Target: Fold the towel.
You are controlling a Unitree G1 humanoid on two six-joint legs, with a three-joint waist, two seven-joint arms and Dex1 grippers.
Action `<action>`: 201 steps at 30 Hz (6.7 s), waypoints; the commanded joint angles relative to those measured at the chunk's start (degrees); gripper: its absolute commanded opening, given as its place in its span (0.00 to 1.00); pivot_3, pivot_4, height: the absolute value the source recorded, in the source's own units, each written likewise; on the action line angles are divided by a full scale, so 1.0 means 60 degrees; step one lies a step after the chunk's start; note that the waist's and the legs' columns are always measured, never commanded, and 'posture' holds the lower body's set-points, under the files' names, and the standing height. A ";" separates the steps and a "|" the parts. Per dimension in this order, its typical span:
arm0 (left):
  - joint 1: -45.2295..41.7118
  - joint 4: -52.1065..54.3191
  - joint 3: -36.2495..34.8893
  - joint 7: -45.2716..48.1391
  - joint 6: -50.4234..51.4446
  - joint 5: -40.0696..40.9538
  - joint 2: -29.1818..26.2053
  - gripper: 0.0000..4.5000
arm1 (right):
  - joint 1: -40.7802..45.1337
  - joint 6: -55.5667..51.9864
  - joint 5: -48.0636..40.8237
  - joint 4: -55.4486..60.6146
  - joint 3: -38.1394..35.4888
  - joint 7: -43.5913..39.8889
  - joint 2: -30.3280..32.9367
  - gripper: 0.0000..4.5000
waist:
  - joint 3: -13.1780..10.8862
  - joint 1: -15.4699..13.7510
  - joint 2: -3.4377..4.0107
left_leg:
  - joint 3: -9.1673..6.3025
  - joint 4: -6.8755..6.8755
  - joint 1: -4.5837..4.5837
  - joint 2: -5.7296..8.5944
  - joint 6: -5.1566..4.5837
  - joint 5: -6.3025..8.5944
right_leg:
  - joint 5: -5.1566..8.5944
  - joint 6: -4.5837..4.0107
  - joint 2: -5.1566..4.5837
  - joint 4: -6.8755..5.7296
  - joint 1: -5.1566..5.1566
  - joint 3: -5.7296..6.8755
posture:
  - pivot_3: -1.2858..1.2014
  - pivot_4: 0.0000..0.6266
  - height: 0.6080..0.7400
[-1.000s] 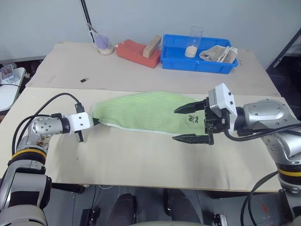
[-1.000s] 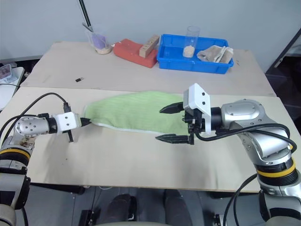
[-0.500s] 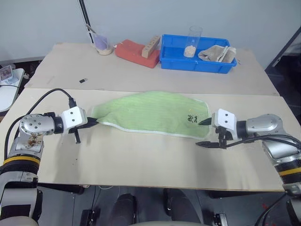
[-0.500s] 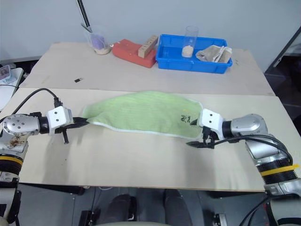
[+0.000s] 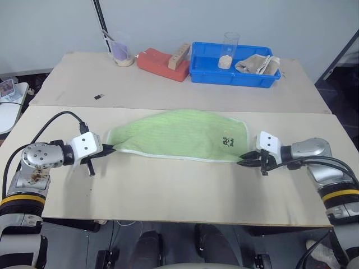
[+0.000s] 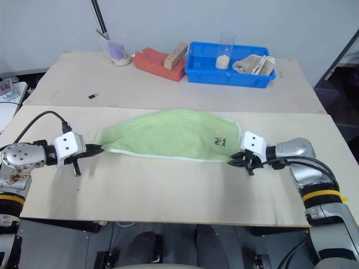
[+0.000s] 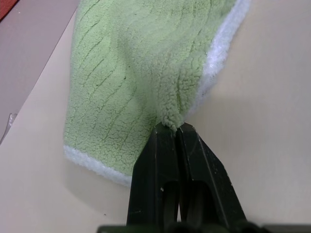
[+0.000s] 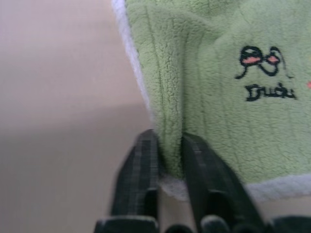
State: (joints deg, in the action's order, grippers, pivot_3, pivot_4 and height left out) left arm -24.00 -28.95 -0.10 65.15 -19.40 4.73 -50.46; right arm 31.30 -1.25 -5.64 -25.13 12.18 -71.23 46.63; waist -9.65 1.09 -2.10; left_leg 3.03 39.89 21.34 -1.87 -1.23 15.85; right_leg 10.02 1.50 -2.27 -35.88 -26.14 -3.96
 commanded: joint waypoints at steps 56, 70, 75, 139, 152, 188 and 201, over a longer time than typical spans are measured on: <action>-0.0493 0.0496 -0.0324 0.1997 0.6681 0.1741 -0.0819 0.00 | 0.0448 -0.7376 -0.2733 0.2961 -0.1027 -0.0769 0.1760 0.03 | -0.0006 0.0184 0.0029 | 0.0054 -0.0018 0.0004 -0.0010 -0.0020 0.0009 | -0.0010 -0.0041 -0.0011 -0.0014 -0.0052 0.0027 | 0.52 0.24 0.80; -0.2159 -0.1211 -0.0146 0.0823 0.5749 0.0826 0.0068 0.14 | 0.1823 -0.7502 -0.1944 0.1198 -0.0765 0.0235 0.0734 0.31 | -0.0006 0.0164 0.0029 | 0.0039 0.0004 0.0104 0.0009 -0.0035 0.0021 | -0.0038 -0.0058 -0.0034 0.0007 -0.0098 0.0032 | 0.52 0.24 0.80; -0.2018 -0.1096 -0.0368 0.0793 0.5324 0.0796 -0.0216 0.63 | 0.1778 -0.7273 -0.1959 0.1169 -0.1490 0.1110 0.0617 0.69 | -0.0007 0.0187 0.0029 | 0.0039 0.0006 0.0101 0.0009 -0.0034 0.0020 | -0.0039 -0.0056 -0.0034 -0.0001 -0.0097 0.0032 | 0.52 0.24 0.80; 0.0340 0.7598 0.0375 0.1291 0.6764 0.4186 0.1198 1.00 | -0.2478 -1.3724 -0.6151 0.7594 -0.9470 0.9158 -0.5504 0.01 | -0.0004 0.0260 0.0027 | 0.0000 -0.0010 0.0014 0.0007 -0.0031 0.0019 | 0.0005 0.0023 -0.0005 0.0016 -0.0005 -0.0002 | 0.52 0.24 0.80; 0.0760 0.8089 -0.0728 0.0890 0.7204 0.4655 0.0595 1.00 | -0.1946 -1.3067 -0.6995 0.8570 -0.5945 0.6748 -0.1406 0.01 | -0.0006 0.0406 0.0026 | -0.0003 -0.0028 0.0016 0.0000 -0.0032 0.0019 | 0.0008 0.0024 0.0009 0.0030 -0.0006 -0.0010 | 0.52 0.24 0.80; 0.6650 1.1749 -0.5040 -0.7851 0.9107 0.6494 0.5171 1.00 | 0.0732 -0.7573 -0.3679 0.7742 0.0754 0.4394 -0.2608 0.92 | -0.0001 0.0224 0.0001 | -0.0039 -0.0022 0.0051 -0.0007 -0.0030 0.0020 | -0.0009 0.0028 -0.0026 0.0091 -0.0012 0.0032 | 0.52 0.24 0.80; 0.6744 1.2069 -0.4187 -1.3054 1.0937 0.8453 0.7319 1.00 | 0.2083 -0.6432 -0.3842 0.7063 0.0556 0.1417 -0.1871 0.92 | 0.0000 0.0187 -0.0003 | -0.0047 -0.0010 0.0044 0.0011 -0.0030 0.0020 | -0.0015 0.0023 -0.0022 0.0090 0.0000 0.0035 | 0.52 0.24 0.80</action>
State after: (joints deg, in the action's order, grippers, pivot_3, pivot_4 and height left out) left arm 17.55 41.88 -26.19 -10.18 45.59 54.13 -6.87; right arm 42.55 -42.16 -27.82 16.01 17.24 -59.24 34.08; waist -9.65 2.21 -2.12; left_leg 2.74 39.83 21.60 -1.80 -1.41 15.97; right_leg 9.93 1.64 -2.41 -35.33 -26.13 -3.75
